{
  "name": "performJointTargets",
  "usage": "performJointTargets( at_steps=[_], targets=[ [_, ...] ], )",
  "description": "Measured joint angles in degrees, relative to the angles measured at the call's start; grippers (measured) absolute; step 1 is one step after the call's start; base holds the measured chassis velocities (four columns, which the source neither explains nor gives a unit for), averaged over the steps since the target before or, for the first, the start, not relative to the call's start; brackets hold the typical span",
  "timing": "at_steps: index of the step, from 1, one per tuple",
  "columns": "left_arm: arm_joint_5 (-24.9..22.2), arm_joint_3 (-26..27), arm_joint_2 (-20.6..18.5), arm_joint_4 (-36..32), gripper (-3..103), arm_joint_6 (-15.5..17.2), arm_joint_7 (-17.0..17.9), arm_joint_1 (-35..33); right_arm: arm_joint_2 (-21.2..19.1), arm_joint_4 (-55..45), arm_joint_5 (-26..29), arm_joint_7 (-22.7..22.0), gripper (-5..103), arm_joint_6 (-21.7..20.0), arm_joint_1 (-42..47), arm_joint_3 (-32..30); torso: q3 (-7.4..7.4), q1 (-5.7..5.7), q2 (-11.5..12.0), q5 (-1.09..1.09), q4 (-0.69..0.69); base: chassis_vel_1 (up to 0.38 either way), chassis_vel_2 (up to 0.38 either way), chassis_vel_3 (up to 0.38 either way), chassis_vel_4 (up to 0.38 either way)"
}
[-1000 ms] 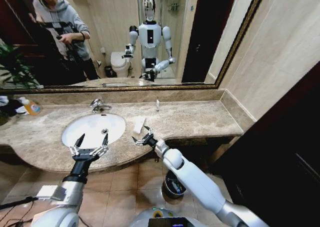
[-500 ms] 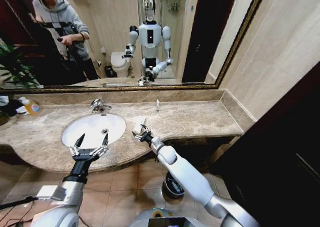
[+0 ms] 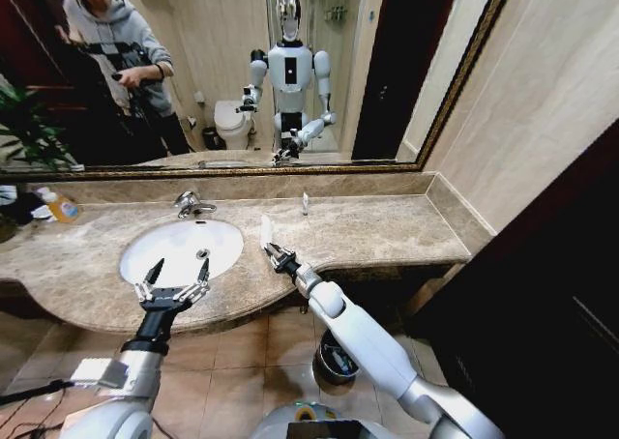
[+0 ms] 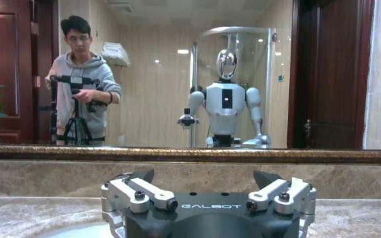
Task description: Pick up the trash from the sink and place it in the trash bin.
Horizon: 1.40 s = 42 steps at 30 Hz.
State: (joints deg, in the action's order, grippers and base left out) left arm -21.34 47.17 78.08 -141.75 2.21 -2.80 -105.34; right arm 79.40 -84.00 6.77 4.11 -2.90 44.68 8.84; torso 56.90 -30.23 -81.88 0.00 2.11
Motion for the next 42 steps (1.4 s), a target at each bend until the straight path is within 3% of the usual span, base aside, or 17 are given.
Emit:
performJointTargets(
  at_steps=[2, 3, 5, 23, 28, 36, 42],
  targets=[
    [0.0, 0.0, 0.0, 0.0, 100, 0.0, 0.0, 0.0, -0.05, -0.06, 0.04, 0.01, 12, 0.02, 0.02, -0.03, 0.0, 0.0, 0.0, 0.0, 0.0, 0.0, 0.0, 0.0, 0.0],
    [0.0, 0.0, 0.0, 0.0, 100, 0.0, 0.0, 0.0, -0.23, -0.23, 0.18, 0.01, 2, 0.06, 0.07, -0.08, 0.0, 0.0, 0.0, 0.0, 0.0, 0.0, 0.0, 0.0, 0.0],
    [0.0, 0.0, 0.0, 0.0, 100, 0.0, 0.0, 0.0, -0.56, -0.55, 0.48, 0.01, 1, 0.12, 0.1, -0.23, 0.0, 0.0, 0.0, 0.0, 0.0, 0.0, 0.0, 0.0, 0.0],
    [0.0, 0.0, 0.0, 0.01, 100, 0.0, 0.0, 0.0, -4.19, -5.75, 3.22, 0.12, 0, 0.45, 2.38, -2.94, 0.0, 0.0, 0.0, 0.01, 0.0, 0.0, 0.0, 0.0, 0.0],
    [0.0, 0.0, 0.0, 0.0, 100, 0.0, 0.0, 0.0, -7.86, -10.67, 6.29, 1.66, 0, 0.91, 4.9, -8.82, 0.0, 0.0, 0.0, 0.01, 0.01, 0.0, 0.0, 0.0, 0.0],
    [0.0, 0.0, 0.0, 0.0, 100, 0.0, 0.0, 0.0, -15.11, -22.95, 13.33, 2.4, 0, 2.99, 16.98, -23.63, -0.01, 0.0, -0.01, 0.01, 0.0, 0.0, 0.0, 0.0, 0.0],
    [0.0, 0.0, 0.01, 0.0, 100, 0.0, -0.02, 0.0, -15.78, -26.91, 14.61, 3.09, 0, 5.9, 24.82, -31.2, -0.01, 0.0, -0.01, 0.0, 0.0, 0.0, 0.0, 0.0, 0.0]
  ],
)
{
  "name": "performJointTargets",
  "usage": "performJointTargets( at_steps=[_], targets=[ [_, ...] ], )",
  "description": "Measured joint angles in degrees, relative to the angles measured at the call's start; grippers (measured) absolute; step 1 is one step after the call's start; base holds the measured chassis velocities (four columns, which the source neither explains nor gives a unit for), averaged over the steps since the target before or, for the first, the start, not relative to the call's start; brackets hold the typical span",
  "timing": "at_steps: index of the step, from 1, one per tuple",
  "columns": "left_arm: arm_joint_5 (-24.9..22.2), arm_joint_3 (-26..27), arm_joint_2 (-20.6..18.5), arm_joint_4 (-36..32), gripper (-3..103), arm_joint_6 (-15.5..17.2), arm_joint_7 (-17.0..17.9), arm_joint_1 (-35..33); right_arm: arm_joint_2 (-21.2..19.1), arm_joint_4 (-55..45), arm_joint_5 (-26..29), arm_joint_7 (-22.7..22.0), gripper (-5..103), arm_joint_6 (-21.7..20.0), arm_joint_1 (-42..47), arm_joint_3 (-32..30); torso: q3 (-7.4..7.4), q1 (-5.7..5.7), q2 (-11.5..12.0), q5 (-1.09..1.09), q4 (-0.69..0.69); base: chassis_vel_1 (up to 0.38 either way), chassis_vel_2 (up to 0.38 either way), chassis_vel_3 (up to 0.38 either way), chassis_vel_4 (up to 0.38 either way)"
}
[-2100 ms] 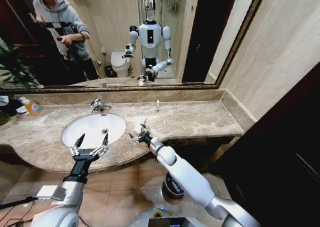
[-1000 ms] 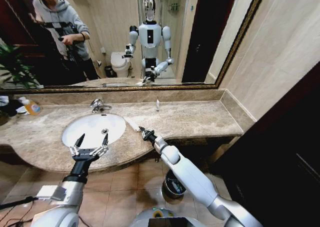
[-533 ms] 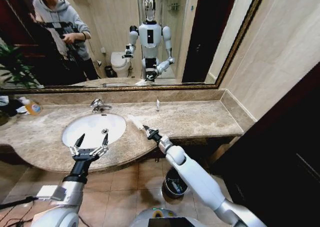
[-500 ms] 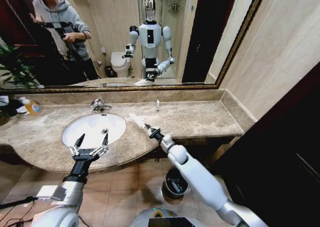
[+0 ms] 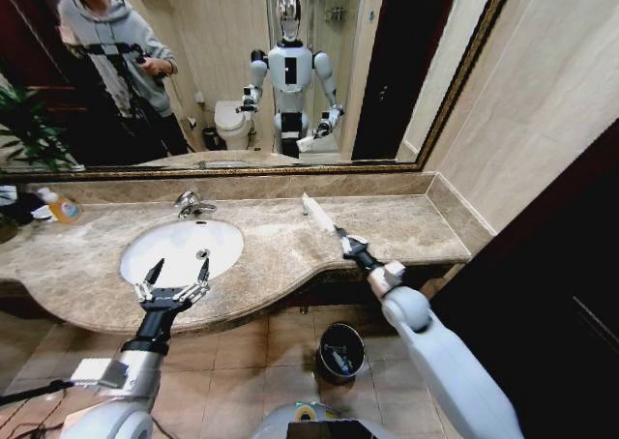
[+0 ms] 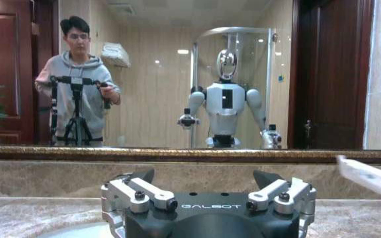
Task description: Pick up the trash from the sink and place it in the trash bin.
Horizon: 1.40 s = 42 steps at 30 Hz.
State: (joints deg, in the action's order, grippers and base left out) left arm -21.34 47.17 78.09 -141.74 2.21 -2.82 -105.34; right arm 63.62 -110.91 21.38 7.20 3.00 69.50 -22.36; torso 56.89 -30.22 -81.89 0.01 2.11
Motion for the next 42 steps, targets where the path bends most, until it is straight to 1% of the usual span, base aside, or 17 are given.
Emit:
performJointTargets(
  at_steps=[1, 3, 4, 7, 9, 11, 12, 16, 17, 19, 21, 24, 32, 38, 40, 41, 42],
  targets=[
    [0.0, 0.0, 0.0, 0.0, 100, 0.0, 0.02, 0.0, 0.82, -0.94, 0.0, -0.37, 0, 1.03, 3.03, -2.8, 0.0, 0.0, 0.0, 0.01, -0.01, 0.0, 0.0, 0.0, 0.0],
    [0.0, 0.0, 0.0, 0.0, 100, 0.0, 0.02, 0.0, 1.9, -2.18, 0.02, -0.91, 0, 1.59, 6.76, -5.9, 0.0, 0.0, 0.0, 0.01, -0.01, 0.0, 0.0, 0.0, 0.0],
    [0.0, 0.0, 0.0, 0.0, 100, 0.0, 0.02, 0.0, 1.9, -2.18, 0.02, -0.91, 0, 1.59, 6.76, -5.9, 0.0, 0.0, 0.0, 0.01, -0.01, 0.0, 0.0, 0.0, 0.0],
    [0.0, 0.0, -0.01, 0.0, 100, 0.0, 0.02, 0.0, 3.38, -3.0, -0.01, -1.04, 0, 2.99, 12.28, -9.79, 0.0, 0.0, 0.0, 0.01, 0.0, 0.0, 0.0, 0.0, 0.0],
    [0.0, 0.0, 0.0, 0.0, 100, 0.0, 0.02, 0.0, 3.84, -2.97, -0.09, -1.08, 0, 3.56, 13.86, -10.46, 0.0, 0.0, 0.0, 0.0, 0.0, 0.0, 0.0, 0.0, 0.0],
    [0.0, 0.0, 0.0, 0.0, 100, 0.0, 0.02, 0.0, 4.88, -2.2, -0.79, -2.86, 0, 5.36, 16.36, -10.69, 0.0, 0.0, 0.0, 0.0, 0.0, 0.0, 0.0, 0.0, 0.0],
    [0.0, 0.0, 0.0, 0.0, 100, 0.0, 0.02, 0.0, 4.88, -2.2, -0.79, -2.86, 0, 5.36, 16.36, -10.69, 0.0, 0.0, 0.0, 0.0, 0.0, 0.0, 0.0, 0.0, 0.0],
    [0.0, 0.0, 0.0, 0.0, 100, 0.0, 0.02, 0.0, 8.73, 0.05, -4.12, -4.29, 0, 9.94, 23.3, -10.56, 0.0, 0.0, 0.0, 0.0, 0.0, 0.0, 0.0, 0.0, 0.0],
    [0.0, 0.0, 0.0, 0.0, 100, 0.0, 0.02, 0.0, 8.73, 0.05, -4.12, -4.29, 0, 9.94, 23.3, -10.56, 0.0, 0.0, 0.0, 0.0, 0.0, 0.0, 0.0, 0.0, 0.0],
    [0.0, 0.01, 0.0, 0.0, 100, 0.0, 0.02, 0.0, 10.25, 1.65, -5.35, -4.12, 0, 12.25, 26.52, -10.2, 0.0, 0.0, 0.0, -0.02, -0.01, 0.0, 0.0, 0.0, 0.0],
    [0.0, 0.0, 0.0, 0.0, 100, 0.0, 0.02, 0.0, 11.21, 3.99, -5.89, -3.95, 0, 14.26, 27.21, -10.32, 0.0, 0.01, 0.0, -0.01, -0.01, 0.0, 0.0, 0.0, 0.0],
    [0.0, 0.01, 0.0, 0.0, 100, 0.0, 0.02, 0.0, 11.71, 6.69, -6.11, -3.78, 0, 15.55, 27.68, -10.84, 0.0, 0.0, 0.0, -0.01, 0.01, 0.0, 0.0, 0.0, 0.0],
    [0.0, 0.01, 0.0, 0.0, 100, 0.0, 0.02, 0.0, 11.54, 11.61, -6.1, -3.61, 0, 16.16, 29.07, -9.11, 0.01, 0.0, 0.01, -0.02, 0.0, 0.0, 0.0, 0.0, 0.0],
    [0.0, 0.0, 0.0, 0.0, 100, 0.0, 0.02, 0.0, 12.15, 21.6, -10.59, -0.27, 0, 17.62, 25.41, -5.51, 0.01, 0.0, 0.01, 0.0, 0.0, 0.0, 0.0, 0.0, 0.0],
    [0.0, 0.01, 0.0, 0.0, 100, 0.0, 0.02, 0.0, 12.47, 24.79, -13.09, 0.56, 0, 16.95, 24.01, -4.92, 0.01, 0.0, 0.01, 0.0, 0.0, 0.0, 0.0, 0.0, 0.0],
    [0.0, 0.01, 0.0, 0.0, 100, 0.0, 0.02, 0.0, 12.47, 24.79, -13.09, 0.56, 0, 16.95, 24.01, -4.92, 0.01, 0.0, 0.01, 0.0, 0.0, 0.0, 0.0, 0.0, 0.0],
    [0.0, 0.0, 0.0, 0.0, 100, 0.0, 0.02, 0.0, 12.57, 26.48, -14.75, 0.87, 0, 15.75, 23.23, -4.73, 0.01, 0.0, 0.01, -0.01, 0.0, 0.0, 0.0, 0.0, 0.0]
  ],
)
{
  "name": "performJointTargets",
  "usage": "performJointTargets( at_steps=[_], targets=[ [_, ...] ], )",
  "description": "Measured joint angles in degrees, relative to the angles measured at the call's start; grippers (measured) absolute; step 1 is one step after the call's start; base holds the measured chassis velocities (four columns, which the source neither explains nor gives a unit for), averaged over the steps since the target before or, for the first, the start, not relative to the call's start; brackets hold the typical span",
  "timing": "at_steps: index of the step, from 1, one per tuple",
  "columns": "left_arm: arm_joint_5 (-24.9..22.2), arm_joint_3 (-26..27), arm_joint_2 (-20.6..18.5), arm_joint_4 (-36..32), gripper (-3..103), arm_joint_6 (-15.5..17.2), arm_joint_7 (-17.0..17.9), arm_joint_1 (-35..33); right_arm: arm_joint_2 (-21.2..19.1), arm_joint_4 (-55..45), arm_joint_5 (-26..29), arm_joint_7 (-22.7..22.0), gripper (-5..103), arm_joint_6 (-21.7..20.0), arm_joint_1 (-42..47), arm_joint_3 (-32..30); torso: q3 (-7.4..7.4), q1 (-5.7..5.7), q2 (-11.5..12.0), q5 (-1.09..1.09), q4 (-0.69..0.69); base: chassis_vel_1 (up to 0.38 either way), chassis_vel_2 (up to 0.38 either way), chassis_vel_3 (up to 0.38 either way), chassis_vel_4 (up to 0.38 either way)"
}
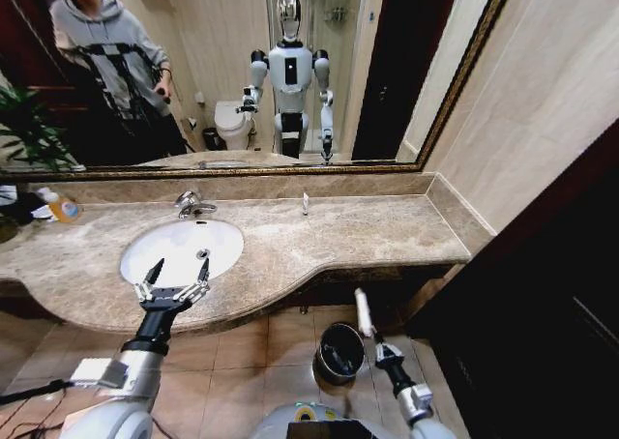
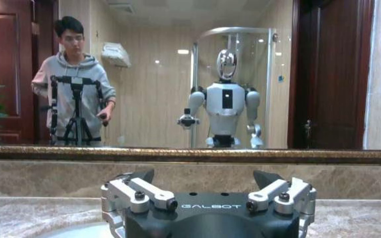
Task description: Pick up the trash from the sink and place it in the trash bin.
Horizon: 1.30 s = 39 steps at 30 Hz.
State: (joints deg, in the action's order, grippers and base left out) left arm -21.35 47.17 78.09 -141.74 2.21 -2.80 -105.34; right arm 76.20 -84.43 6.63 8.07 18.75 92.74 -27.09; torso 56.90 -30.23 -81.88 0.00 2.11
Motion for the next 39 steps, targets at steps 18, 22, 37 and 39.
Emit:
performJointTargets(
  at_steps=[18, 22, 37, 39],
  targets=[
    [0.0, 0.0, 0.0, 0.0, 100, 0.0, 0.0, 0.0, -0.17, 19.46, -20.23, 6.83, 0, -9.8, -13.42, 0.96, 0.0, 0.0, 0.0, 0.01, 0.0, 0.0, 0.0, 0.0, 0.0],
    [0.0, 0.0, 0.0, 0.0, 100, 0.0, 0.0, 0.0, 0.75, 24.91, -23.13, 6.04, 0, -8.72, -16.42, 0.9, 0.0, 0.0, 0.0, 0.0, 0.0, 0.0, 0.0, 0.0, 0.0],
    [0.0, 0.0, 0.0, 0.0, 100, 0.0, 0.0, 0.0, 3.37, 35.49, -29.02, 5.62, 0, -7.88, -24.48, 0.88, 0.0, 0.0, 0.0, 0.0, 0.0, 0.0, 0.0, 0.0, 0.0],
    [0.0, 0.0, 0.0, 0.0, 100, 0.0, 0.0, 0.0, 4.04, 38.17, -30.2, 5.66, 0, -7.24, -26.29, 0.83, 0.0, 0.0, 0.0, 0.0, 0.0, 0.0, 0.0, 0.0, 0.0]
  ],
)
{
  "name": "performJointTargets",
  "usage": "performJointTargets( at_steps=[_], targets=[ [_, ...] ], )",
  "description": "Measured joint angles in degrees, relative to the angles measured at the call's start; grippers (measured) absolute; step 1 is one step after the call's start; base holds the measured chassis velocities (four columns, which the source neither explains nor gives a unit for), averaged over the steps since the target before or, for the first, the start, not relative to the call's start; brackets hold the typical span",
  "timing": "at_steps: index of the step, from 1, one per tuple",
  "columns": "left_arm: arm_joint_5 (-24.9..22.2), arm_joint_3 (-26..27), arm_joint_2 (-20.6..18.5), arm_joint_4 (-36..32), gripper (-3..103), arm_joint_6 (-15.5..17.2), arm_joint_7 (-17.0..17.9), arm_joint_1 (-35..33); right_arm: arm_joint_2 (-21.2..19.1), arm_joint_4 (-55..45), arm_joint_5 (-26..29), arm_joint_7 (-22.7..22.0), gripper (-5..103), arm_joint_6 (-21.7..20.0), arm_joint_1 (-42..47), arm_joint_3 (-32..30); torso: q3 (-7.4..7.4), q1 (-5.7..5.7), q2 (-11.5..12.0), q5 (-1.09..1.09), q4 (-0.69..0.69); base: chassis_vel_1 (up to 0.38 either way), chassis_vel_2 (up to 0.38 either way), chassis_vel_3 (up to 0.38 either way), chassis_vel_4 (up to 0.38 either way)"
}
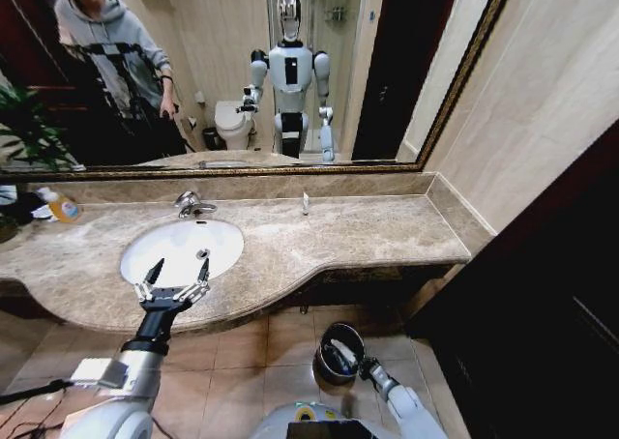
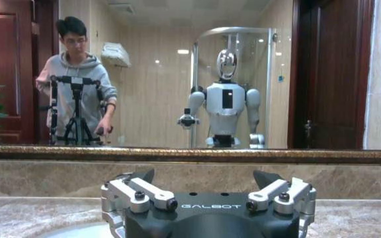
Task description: Pick up the trash from the sink and place it in the trash bin.
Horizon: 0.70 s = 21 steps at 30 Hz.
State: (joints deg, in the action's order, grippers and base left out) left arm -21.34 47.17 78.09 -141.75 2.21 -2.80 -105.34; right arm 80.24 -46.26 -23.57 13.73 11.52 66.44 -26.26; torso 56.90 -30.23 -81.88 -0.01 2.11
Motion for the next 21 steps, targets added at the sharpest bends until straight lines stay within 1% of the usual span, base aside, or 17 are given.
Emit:
performJointTargets(
  at_steps=[2, 4, 5, 6, 8, 12, 13, 15, 17, 18, 20, 21],
  targets=[
    [0.0, 0.0, 0.0, 0.0, 100, 0.0, 0.0, 0.0, 0.41, 2.3, -1.7, -0.17, 0, 1.14, -1.22, -0.35, 0.0, 0.0, 0.0, 0.02, 0.01, 0.0, 0.0, 0.0, 0.0],
    [0.0, 0.0, 0.0, 0.0, 100, 0.0, 0.0, 0.0, 0.41, 2.99, -2.08, -0.31, 0, 1.36, -1.53, -0.4, 0.0, 0.0, 0.0, 0.01, 0.01, 0.0, 0.0, 0.0, 0.0],
    [0.0, 0.0, 0.0, 0.0, 100, 0.0, 0.0, 0.0, 0.35, 3.43, -2.24, -0.36, -3, 1.45, -1.67, -0.41, 0.0, 0.0, 0.0, 0.0, 0.0, 0.0, 0.0, 0.0, 0.0],
    [0.0, 0.0, 0.0, 0.0, 100, 0.0, 0.0, 0.0, 0.28, 4.03, -2.52, -0.4, 2, 1.51, -1.77, -0.37, 0.0, 0.0, 0.0, 0.0, 0.0, 0.0, 0.0, 0.0, 0.0],
    [0.0, 0.0, 0.0, 0.0, 100, 0.0, 0.0, 0.0, 0.25, 4.36, -2.73, -0.45, 2, 1.51, -1.78, -0.36, 0.0, 0.0, 0.0, 0.0, 0.0, 0.0, 0.0, 0.0, 0.0],
    [0.0, 0.0, 0.0, 0.0, 100, 0.0, 0.0, 0.0, 0.29, 4.64, -3.29, -0.84, 23, 2.11, -1.6, -0.39, 0.0, 0.0, 0.0, 0.01, 0.0, 0.0, 0.0, 0.0, 0.0],
    [0.0, 0.0, 0.0, 0.0, 100, 0.0, 0.0, 0.0, 0.29, 4.64, -3.29, -0.84, 23, 2.11, -1.6, -0.39, 0.0, 0.0, 0.0, 0.01, 0.0, 0.0, 0.0, 0.0, 0.0],
    [0.0, 0.0, 0.0, 0.0, 100, 0.0, 0.0, 0.0, 0.05, 3.71, -3.3, -0.84, 34, 2.24, -0.96, -0.44, 0.0, 0.0, 0.0, 0.01, 0.0, 0.0, 0.0, 0.0, 0.0],
    [0.0, 0.0, 0.0, 0.0, 100, 0.0, 0.0, 0.0, -0.07, 3.26, -3.3, -0.84, 34, 2.45, -0.64, -0.5, 0.0, 0.0, 0.0, 0.01, 0.0, 0.0, 0.0, 0.0, 0.0],
    [0.0, 0.0, 0.0, 0.0, 100, 0.0, 0.0, 0.0, -0.45, 1.73, -3.3, -0.84, 45, 2.93, 0.52, -0.48, -0.01, 0.0, 0.0, 0.01, 0.0, 0.0, 0.0, 0.0, 0.0],
    [0.0, 0.0, 0.0, 0.0, 100, 0.0, 0.0, 0.0, -0.62, 1.16, -3.3, -0.84, 45, 2.99, 1.01, -0.45, 0.0, 0.0, 0.0, 0.01, 0.0, 0.0, 0.0, 0.0, 0.0],
    [0.0, 0.0, 0.0, 0.0, 100, 0.0, 0.0, 0.0, -0.9, 0.0, -3.24, -0.82, 56, 3.44, 2.22, -0.42, 0.0, 0.0, 0.0, -0.01, 0.0, 0.0, 0.0, 0.0, 0.0]
  ],
)
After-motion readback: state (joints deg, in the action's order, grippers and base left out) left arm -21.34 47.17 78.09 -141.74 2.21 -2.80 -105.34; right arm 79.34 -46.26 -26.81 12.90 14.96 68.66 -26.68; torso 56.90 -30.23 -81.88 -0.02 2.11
